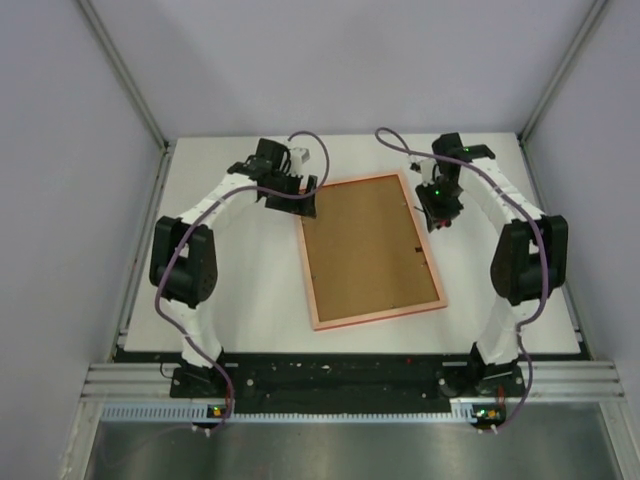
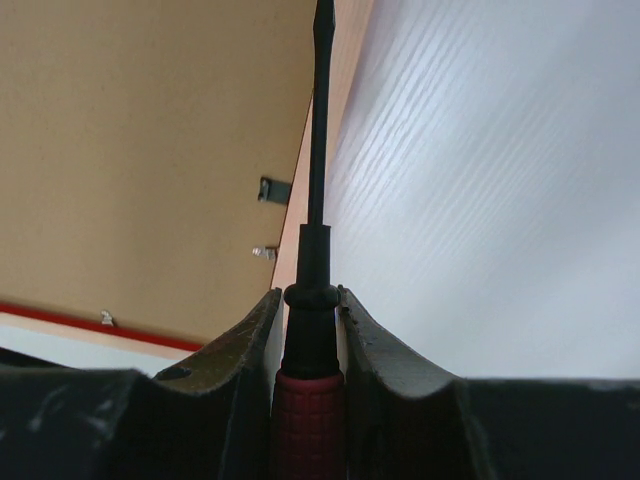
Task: Take the photo out of the frame
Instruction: Release the photo frame item from the photo frame.
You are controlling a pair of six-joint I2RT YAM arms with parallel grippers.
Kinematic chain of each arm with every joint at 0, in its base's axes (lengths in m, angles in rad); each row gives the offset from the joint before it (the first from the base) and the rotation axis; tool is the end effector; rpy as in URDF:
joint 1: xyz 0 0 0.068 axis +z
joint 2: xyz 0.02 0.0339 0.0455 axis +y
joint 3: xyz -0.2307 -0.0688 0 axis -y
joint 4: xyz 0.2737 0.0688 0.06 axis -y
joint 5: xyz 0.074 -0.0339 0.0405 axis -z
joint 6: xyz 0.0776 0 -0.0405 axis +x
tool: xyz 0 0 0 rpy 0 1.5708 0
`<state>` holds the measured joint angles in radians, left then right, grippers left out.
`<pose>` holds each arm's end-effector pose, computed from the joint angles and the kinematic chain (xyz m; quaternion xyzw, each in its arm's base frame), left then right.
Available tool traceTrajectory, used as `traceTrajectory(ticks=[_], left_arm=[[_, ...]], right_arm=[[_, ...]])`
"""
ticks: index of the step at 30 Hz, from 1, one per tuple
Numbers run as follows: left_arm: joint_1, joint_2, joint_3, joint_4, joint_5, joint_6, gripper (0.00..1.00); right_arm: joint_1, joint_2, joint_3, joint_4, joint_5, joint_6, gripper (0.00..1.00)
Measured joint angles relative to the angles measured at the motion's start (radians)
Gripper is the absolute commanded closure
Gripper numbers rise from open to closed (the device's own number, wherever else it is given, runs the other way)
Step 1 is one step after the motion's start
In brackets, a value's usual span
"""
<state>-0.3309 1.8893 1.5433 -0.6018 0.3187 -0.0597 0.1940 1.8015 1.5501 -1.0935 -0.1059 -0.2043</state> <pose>0.4236 -0.1712 0.1763 0.1752 0.9246 -0.2069 0.2675 0.3778 0.0826 0.1808 -0.2021 0.9714 0.0520 0.1128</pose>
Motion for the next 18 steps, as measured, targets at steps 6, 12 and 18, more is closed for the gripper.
traceTrajectory(ticks=[6,12,18], left_arm=[[0.001,0.048,0.000,0.000,0.000,0.008,0.13],[0.001,0.053,0.000,0.006,0.025,0.007,0.20],[0.001,0.055,-0.001,0.021,0.042,0.006,0.32]], right_arm=[[0.003,0.201,0.237,-0.041,0.035,0.011,1.00],[0.025,0.337,0.377,-0.043,0.087,-0.002,1.00],[0.059,0.406,0.416,-0.056,0.126,-0.022,1.00]])
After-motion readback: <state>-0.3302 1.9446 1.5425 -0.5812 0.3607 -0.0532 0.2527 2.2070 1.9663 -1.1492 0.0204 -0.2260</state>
